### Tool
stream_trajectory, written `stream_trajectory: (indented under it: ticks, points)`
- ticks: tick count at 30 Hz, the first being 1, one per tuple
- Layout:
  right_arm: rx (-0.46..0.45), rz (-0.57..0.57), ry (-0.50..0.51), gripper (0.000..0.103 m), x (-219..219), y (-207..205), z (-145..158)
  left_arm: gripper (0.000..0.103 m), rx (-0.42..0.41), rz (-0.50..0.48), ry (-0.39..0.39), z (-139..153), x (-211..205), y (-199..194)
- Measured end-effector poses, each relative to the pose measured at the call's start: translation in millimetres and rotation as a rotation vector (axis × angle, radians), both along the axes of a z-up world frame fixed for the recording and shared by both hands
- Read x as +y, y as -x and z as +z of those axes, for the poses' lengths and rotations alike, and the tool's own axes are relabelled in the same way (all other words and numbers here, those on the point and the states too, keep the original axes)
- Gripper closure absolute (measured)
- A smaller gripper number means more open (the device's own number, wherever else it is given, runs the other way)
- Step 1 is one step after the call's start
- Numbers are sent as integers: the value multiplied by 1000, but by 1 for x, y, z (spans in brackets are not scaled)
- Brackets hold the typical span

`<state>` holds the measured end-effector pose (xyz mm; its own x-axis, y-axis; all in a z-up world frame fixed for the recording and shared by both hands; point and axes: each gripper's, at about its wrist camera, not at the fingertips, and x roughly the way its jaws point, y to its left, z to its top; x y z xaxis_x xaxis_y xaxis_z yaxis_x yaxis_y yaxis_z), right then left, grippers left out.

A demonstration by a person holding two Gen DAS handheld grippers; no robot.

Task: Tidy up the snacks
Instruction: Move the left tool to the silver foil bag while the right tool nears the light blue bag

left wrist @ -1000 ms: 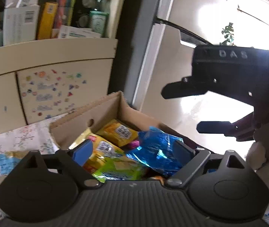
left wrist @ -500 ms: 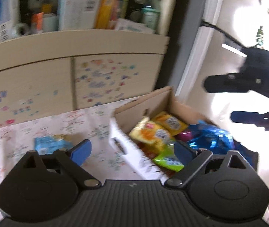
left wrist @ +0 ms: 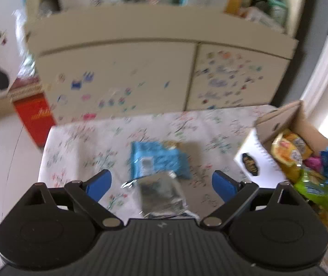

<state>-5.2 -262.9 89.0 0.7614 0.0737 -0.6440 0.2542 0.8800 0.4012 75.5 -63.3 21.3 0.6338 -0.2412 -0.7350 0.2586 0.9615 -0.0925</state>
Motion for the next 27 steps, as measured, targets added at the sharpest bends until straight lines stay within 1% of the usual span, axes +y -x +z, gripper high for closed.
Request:
stream_trajectory:
  ticks: [3, 7, 10, 15, 17, 18, 22, 24, 27]
  points:
    - [10, 17, 0, 6, 7, -3, -3, 9, 51, 18, 17, -13, 1, -7]
    - [19, 35, 1, 6, 14, -7, -6, 9, 79, 19, 4, -28, -3, -13]
    - [22, 49, -5, 6, 17, -10, -6, 9, 84, 11, -6, -33, -11, -14]
    - [27, 67, 0, 6, 24, -14, -8, 10, 77, 6, -51, -42, -16, -15]
    - [31, 68, 1, 6, 25, -15, -9, 14, 78, 18, -70, -49, -15, -16]
    - [33, 68, 2, 6, 26, -15, -10, 18, 83, 24, -77, -51, -13, -16]
    - [40, 78, 7, 6, 29, -18, -12, 30, 103, 30, -36, -56, -1, -16]
    - [46, 89, 12, 6, 32, -21, -15, 33, 94, 32, -46, -55, 5, -12]
    - [53, 122, 21, 6, 39, -27, -21, 33, 101, 51, -41, -55, 20, -8]
